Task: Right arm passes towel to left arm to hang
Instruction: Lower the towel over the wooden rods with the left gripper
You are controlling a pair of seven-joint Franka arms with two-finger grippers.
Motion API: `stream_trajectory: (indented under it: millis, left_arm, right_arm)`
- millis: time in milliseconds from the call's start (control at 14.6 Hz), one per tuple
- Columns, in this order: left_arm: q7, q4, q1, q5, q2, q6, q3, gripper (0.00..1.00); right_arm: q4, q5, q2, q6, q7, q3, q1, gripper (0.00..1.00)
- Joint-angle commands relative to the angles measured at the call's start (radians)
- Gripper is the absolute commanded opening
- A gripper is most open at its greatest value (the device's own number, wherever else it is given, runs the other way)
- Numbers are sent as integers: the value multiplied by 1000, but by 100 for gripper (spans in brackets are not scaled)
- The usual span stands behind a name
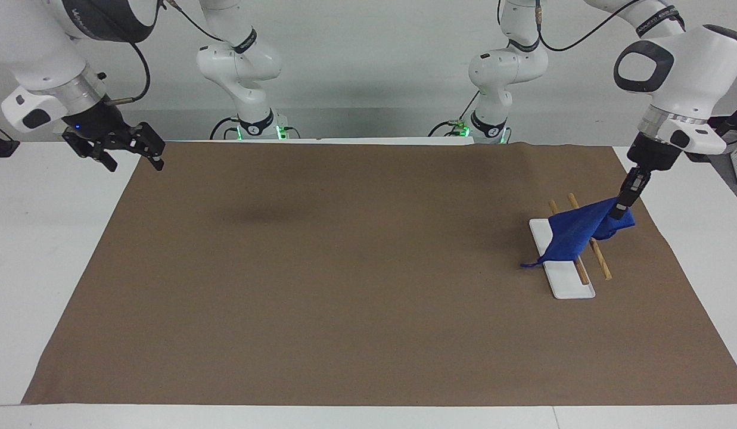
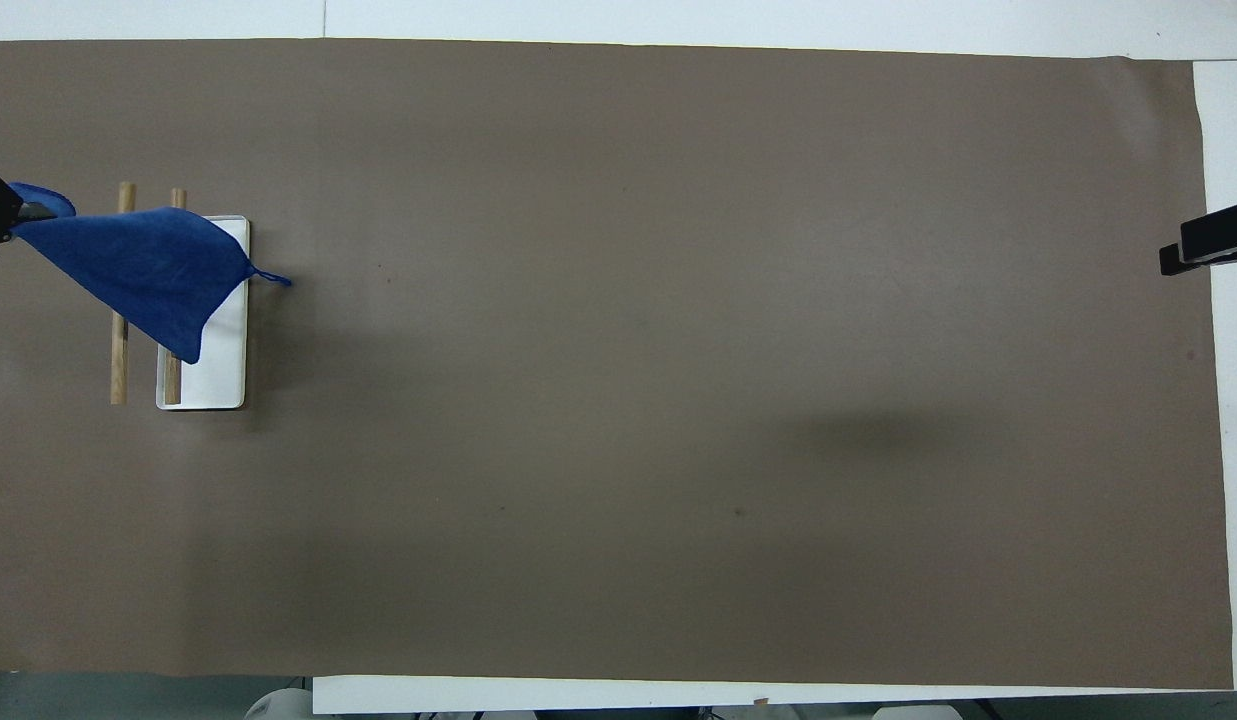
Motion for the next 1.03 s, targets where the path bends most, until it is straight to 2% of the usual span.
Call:
stream_trajectory:
  millis: [0, 412, 961]
  left_arm:
    - [21, 27, 39, 17, 20, 14, -1, 0]
    - [59, 20, 93, 18, 41, 55, -1, 0]
    - [94, -57, 93, 38, 40, 53, 0, 1]
  right_arm:
    - [-45, -14, -39, 25, 18, 3, 2, 100]
    - [-44, -14, -56, 22, 18, 5, 5, 100]
    - [-44, -14, -58, 23, 17, 8, 6, 100]
